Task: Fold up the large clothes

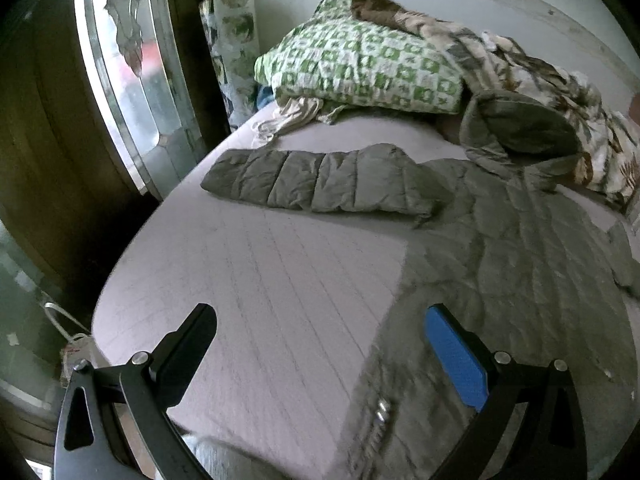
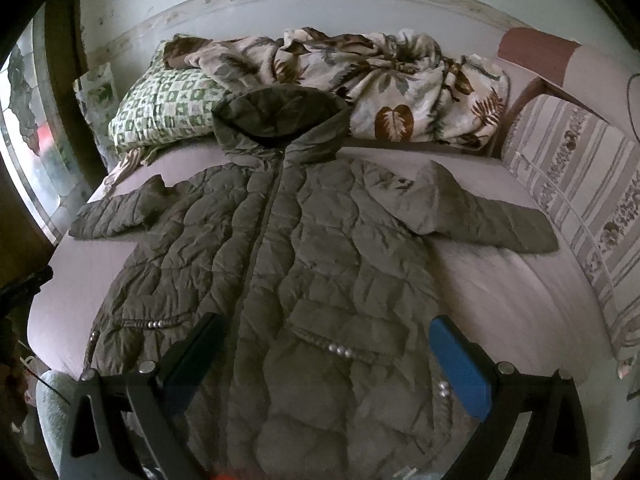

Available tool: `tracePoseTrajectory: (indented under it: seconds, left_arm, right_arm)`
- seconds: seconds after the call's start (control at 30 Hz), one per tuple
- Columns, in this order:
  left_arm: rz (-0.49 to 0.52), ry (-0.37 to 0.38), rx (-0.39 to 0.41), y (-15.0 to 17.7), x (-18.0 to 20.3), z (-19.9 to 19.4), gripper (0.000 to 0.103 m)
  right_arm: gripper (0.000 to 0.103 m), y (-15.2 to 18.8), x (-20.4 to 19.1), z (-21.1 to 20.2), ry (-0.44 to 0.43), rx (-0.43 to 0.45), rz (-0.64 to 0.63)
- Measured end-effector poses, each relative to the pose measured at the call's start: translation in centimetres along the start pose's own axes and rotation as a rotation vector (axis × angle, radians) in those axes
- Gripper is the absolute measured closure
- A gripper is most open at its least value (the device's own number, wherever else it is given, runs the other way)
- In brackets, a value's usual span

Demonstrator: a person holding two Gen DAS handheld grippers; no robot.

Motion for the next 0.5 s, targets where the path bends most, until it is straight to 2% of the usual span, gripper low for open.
tracePoseTrajectory:
  seconds: [0.13, 0.27, 0.33, 0.5]
  left_arm:
    - [-0.040, -0.039, -0.087, -1.7, -3.0, 6.0, 0.000]
    - [-0.085, -0.096, -0.100, -3.7, -6.1, 10.1, 0.000]
    - [-0.116, -0.094, -0.106, -4.9, -7.5, 11.9, 0.000]
    - [-0.194, -0.019, -0.141, -7.8, -10.4, 16.2, 0.000]
  right_arm:
    - [0.000, -0.9, -1.3, 2.1, 0.000, 0.005, -0.011]
    - [0.000, -1.9, -3.0, 3.9, -0.018, 0.005, -0.036]
    - [0.000, -2.2, -3.6, 4.7, -0.029, -0.005, -0.048]
    - [0.000, -2.9, -4.4, 6.2, -0.024, -0.021, -0.070]
Point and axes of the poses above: each gripper's, at about its wrist camera, not at the fingertips, and z roughly the way its jaws point, x to its right, y to its underside, the point moved 1 cm from there along z, roughly the way its jaws point, and after that the axes turned 6 degrees about z, right-handed, at the moved point
